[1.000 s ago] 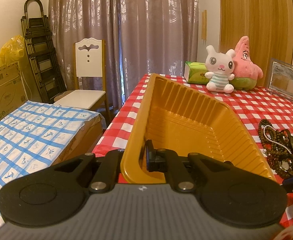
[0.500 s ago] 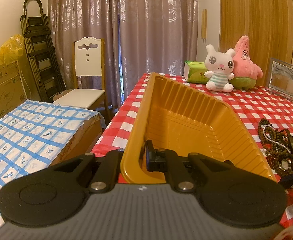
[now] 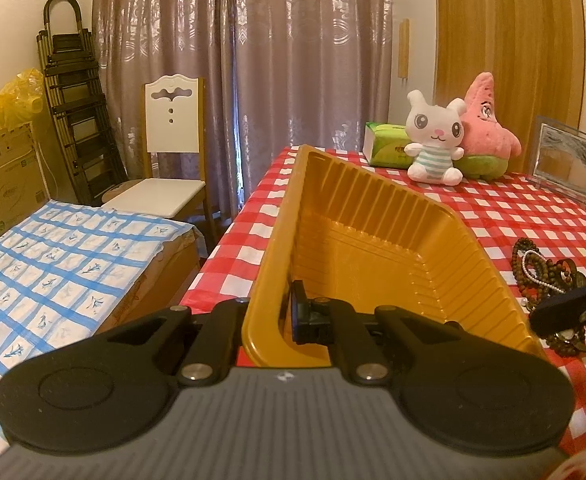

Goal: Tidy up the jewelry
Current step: 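Grasp another small black item with the right gripper and drop it in the tray, then grasp the black ring-shaped item from the jewelry pile with the right gripper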

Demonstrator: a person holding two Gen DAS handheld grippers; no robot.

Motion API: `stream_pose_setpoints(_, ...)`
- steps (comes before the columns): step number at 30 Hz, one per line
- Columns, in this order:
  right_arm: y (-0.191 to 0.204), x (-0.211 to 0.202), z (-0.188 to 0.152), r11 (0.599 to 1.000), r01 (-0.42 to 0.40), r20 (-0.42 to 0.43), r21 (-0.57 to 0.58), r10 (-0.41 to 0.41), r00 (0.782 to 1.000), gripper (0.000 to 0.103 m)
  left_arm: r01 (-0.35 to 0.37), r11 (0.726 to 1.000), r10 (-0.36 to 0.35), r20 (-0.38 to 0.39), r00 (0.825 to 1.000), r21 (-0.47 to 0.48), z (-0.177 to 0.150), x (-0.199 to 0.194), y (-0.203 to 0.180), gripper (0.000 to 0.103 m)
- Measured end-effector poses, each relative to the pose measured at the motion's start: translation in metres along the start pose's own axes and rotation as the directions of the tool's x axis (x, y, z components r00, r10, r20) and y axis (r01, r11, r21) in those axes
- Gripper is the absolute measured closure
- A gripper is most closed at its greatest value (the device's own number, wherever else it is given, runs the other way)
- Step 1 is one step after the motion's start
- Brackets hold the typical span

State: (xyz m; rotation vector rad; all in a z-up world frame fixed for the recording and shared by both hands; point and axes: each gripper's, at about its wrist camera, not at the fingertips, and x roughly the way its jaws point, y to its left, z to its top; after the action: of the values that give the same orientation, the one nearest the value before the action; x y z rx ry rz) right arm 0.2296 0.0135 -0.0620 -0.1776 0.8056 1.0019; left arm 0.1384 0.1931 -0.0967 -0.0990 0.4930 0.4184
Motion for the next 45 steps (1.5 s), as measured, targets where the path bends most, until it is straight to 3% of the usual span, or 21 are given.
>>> stream_pose_setpoints(6, 0.015, 0.024, 0.0, 0.999, -0.041, -0.024, -0.005, 0.041, 0.999, 0.096, 0.008, 1.0, -0.008, 0.002, 1.0, 0.001, 0.0, -0.001, 0.001, 0.097)
stream_pose_setpoints(13, 0.021, 0.034, 0.004, 0.998, -0.046, 0.019, 0.033, 0.046, 0.999, 0.095, 0.019, 1.0, -0.019, -0.002, 1.0, 0.004, 0.001, -0.001, 0.003, 0.097)
stream_pose_setpoints(15, 0.02, 0.031, 0.005, 0.998, -0.044, 0.033, 0.048, 0.042, 0.999, 0.091, 0.02, 1.0, -0.02, -0.002, 1.0, 0.002, 0.002, -0.001, 0.004, 0.097)
stream_pose_setpoints(19, 0.016, 0.018, 0.006, 0.997, -0.037, 0.075, 0.068, 0.032, 0.997, 0.064, 0.02, 1.0, -0.02, -0.002, 1.0, 0.003, 0.002, -0.001, 0.004, 0.097)
stream_pose_setpoints(22, 0.012, 0.004, 0.004, 0.996, -0.025, 0.11, 0.085, 0.016, 0.994, 0.062, 0.02, 1.0, -0.02, -0.003, 1.0, 0.004, 0.002, -0.001, 0.004, 0.097)
stream_pose_setpoints(32, -0.033, -0.044, -0.021, 0.964, 0.157, 0.089, 0.214, -0.18, 0.98, 0.062, 0.019, 1.0, -0.019, -0.004, 1.0, 0.007, 0.002, 0.0, 0.004, 0.097)
stream_pose_setpoints(39, -0.067, -0.058, -0.047, 0.914, 0.309, -0.024, 0.264, -0.314, 0.949, 0.062, 0.016, 1.0, -0.016, -0.005, 1.0, 0.013, 0.002, 0.001, 0.004, 0.097)
stream_pose_setpoints(45, -0.078, -0.04, -0.063, 0.9, 0.354, -0.11, 0.257, -0.336, 0.935, 0.062, 0.012, 1.0, -0.012, -0.005, 1.0, 0.02, 0.003, 0.0, 0.004, 0.097)
